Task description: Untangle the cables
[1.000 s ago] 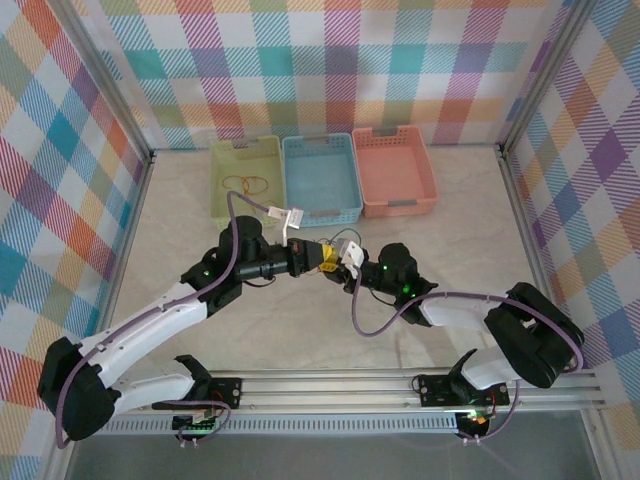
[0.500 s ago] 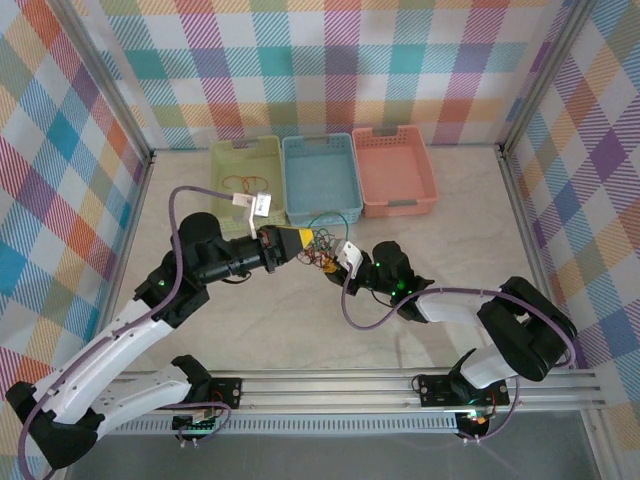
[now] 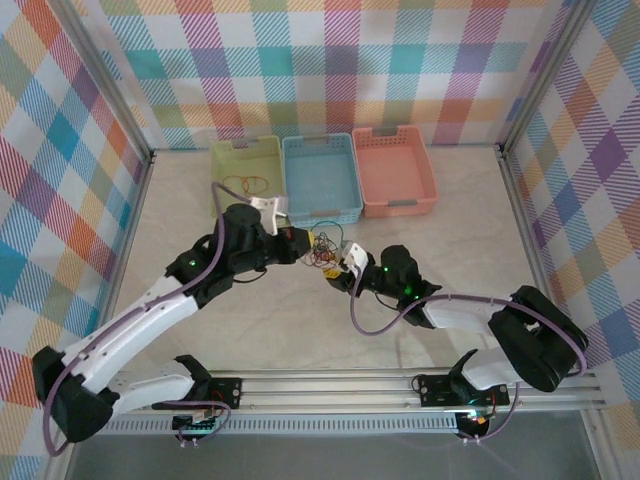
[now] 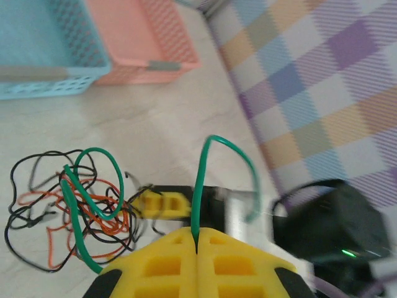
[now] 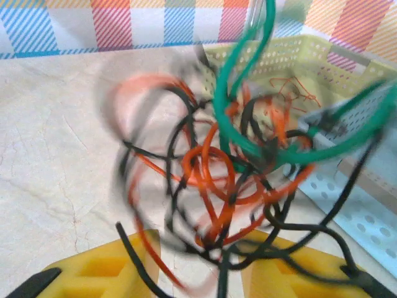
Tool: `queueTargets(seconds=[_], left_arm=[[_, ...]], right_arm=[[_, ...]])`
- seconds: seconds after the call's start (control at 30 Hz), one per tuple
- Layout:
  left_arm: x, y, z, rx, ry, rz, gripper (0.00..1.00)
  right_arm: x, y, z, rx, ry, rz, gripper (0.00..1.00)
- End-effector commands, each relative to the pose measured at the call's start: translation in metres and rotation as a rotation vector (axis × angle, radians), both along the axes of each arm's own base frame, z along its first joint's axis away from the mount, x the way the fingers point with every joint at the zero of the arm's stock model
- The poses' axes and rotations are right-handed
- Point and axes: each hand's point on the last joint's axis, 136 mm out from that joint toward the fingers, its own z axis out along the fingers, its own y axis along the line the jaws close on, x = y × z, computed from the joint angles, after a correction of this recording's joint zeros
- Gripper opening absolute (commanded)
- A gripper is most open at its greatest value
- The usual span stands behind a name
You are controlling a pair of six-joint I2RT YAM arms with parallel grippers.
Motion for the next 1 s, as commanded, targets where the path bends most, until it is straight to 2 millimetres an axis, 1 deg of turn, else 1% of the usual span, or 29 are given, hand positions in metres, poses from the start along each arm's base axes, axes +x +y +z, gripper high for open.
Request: queueTargets(seconds=[0.0, 0.1, 0.2, 0.27, 0.37, 0.43, 0.57, 0.73, 0.83, 0.97], left_arm=[[0.025, 0.012, -0.005, 0.076, -0.01, 0.09, 0.0], [0.038, 0.012, -0.015, 0.104, 0.001, 0.127, 0.0], [0.038, -0.002, -0.017, 0.048, 0.026, 0.087, 0.0], [0.032, -0.008, -0.018, 0.007, 0.038, 0.057, 0.0], [0.024, -0.008, -0.018, -0.01, 0.043, 0.047, 0.0], [0.016, -0.014, -0.018, -0.041, 0.062, 0.015, 0.0], [0.001, -0.028, -0.021, -0.086, 0.103, -0.046, 0.0], [-0.018, -0.041, -0.008, -0.158, 0.109, -0.104, 0.0], [-0.029, -0.047, -0.001, -0.179, 0.115, -0.147, 0.0], [-0.04, -0.054, 0.001, -0.189, 0.136, -0.19, 0.0]], right_arm=[[-0.014, 0.003, 0.02, 0.06, -0.047, 0.084, 0.4], [-0.027, 0.006, 0.024, 0.077, -0.05, 0.154, 0.38], [-0.024, 0.004, 0.025, 0.089, -0.065, 0.127, 0.38], [-0.021, 0.002, 0.026, 0.094, -0.075, 0.107, 0.38], [-0.021, 0.002, 0.028, 0.102, -0.078, 0.104, 0.39], [-0.019, 0.002, 0.027, 0.106, -0.079, 0.096, 0.41], [-0.018, 0.0, 0.03, 0.123, -0.098, 0.087, 0.41], [-0.014, -0.001, 0.029, 0.121, -0.1, 0.06, 0.44], [-0.013, -0.002, 0.03, 0.128, -0.105, 0.055, 0.45], [-0.011, -0.002, 0.028, 0.121, -0.106, 0.045, 0.44]])
